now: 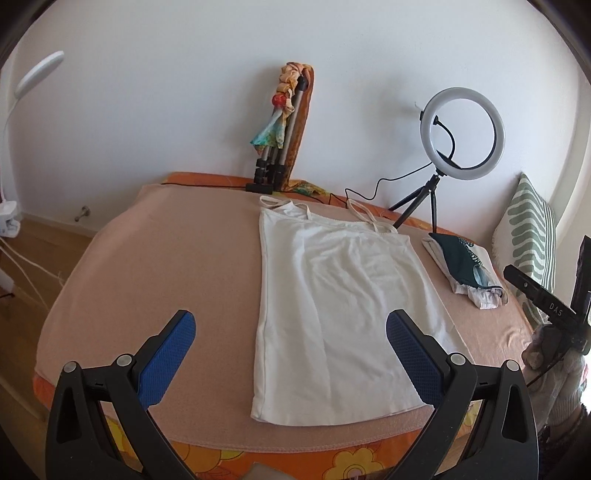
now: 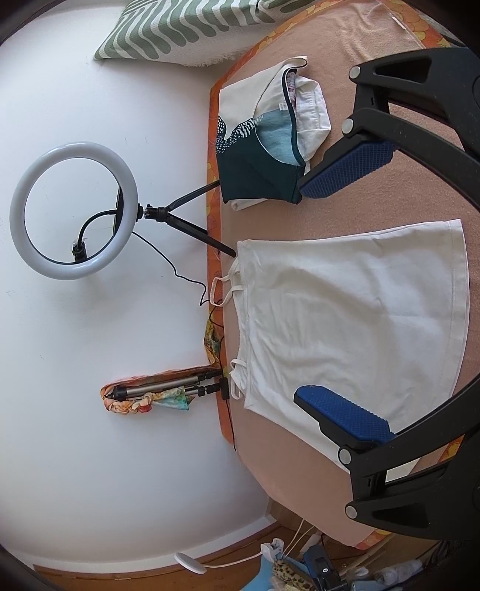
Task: Fold small clothes
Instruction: 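Move the left gripper to the camisole's side edge and grasp it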
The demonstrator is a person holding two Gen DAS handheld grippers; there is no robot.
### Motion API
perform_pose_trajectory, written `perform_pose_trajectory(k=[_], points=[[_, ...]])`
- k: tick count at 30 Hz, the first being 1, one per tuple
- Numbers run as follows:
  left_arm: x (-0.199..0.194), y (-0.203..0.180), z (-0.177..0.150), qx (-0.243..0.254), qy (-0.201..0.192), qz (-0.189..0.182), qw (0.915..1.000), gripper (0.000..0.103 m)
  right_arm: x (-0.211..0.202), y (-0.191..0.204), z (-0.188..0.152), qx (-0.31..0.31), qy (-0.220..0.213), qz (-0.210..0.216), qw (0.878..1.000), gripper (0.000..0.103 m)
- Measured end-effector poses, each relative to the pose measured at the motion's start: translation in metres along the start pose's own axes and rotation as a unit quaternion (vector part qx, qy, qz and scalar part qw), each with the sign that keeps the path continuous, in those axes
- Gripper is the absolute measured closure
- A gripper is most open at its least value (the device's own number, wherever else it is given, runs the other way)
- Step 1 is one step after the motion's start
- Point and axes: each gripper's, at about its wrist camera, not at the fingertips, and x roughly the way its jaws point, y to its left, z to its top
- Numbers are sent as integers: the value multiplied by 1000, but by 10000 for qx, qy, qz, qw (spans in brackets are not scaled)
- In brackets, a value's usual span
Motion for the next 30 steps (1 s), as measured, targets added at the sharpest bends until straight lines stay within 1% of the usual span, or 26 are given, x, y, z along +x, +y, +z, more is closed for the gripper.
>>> perform_pose_trajectory(k=[3, 5, 6, 8, 9, 11, 14, 15, 17, 18, 20, 21, 23, 27, 29, 30], points=[[9, 6, -10, -54, 168, 57, 9998, 3, 13, 13, 10, -39, 150, 272, 9995, 7], [17, 8, -17, -49, 360, -46, 9993, 7, 23, 25, 17, -106, 265, 443, 9986, 11], [22, 9, -21, -65, 488, -117, 9987, 10, 29, 31, 20, -108, 332, 541, 9979, 11], [30, 14, -29, -175, 713, -259, 9970, 24, 43, 45, 26, -128, 518, 738, 9958, 12], [35, 17, -32, -245, 823, -322, 9958, 27, 50, 52, 29, -158, 609, 842, 9945, 13], [41, 25, -37, -431, 1020, -465, 9928, 42, 63, 69, 33, -290, 772, 1037, 9912, 18], [48, 33, -42, -596, 1172, -539, 9898, 51, 84, 95, 40, -450, 1025, 1285, 9854, 26], [50, 34, -44, -621, 1208, -569, 9891, 52, 91, 103, 42, -443, 1115, 1359, 9834, 28], [53, 37, -45, -653, 1298, -626, 9874, 53, 110, 118, 46, -433, 1352, 1547, 9777, 41], [54, 38, -46, -672, 1323, -657, 9867, 53, 119, 126, 48, -454, 1474, 1624, 9746, 44], [56, 40, -48, -706, 1377, -707, 9854, 53, 139, 140, 53, -516, 1689, 1676, 9699, 57], [57, 41, -48, -699, 1413, -723, 9848, 53, 150, 147, 55, -540, 1803, 1697, 9674, 59], [58, 41, -50, -683, 1454, -737, 9843, 55, 170, 161, 59, -604, 1974, 1634, 9647, 66], [62, 45, -54, -685, 1504, -726, 9836, 58, 211, 185, 61, -674, 2333, 1603, 9567, 67], [68, 48, -56, -735, 1569, -740, 9821, 66, 233, 195, 61, -666, 2467, 1588, 9537, 67], [71, 49, -57, -767, 1633, -755, 9807, 67, 242, 199, 61, -654, 2507, 1555, 9533, 67]])
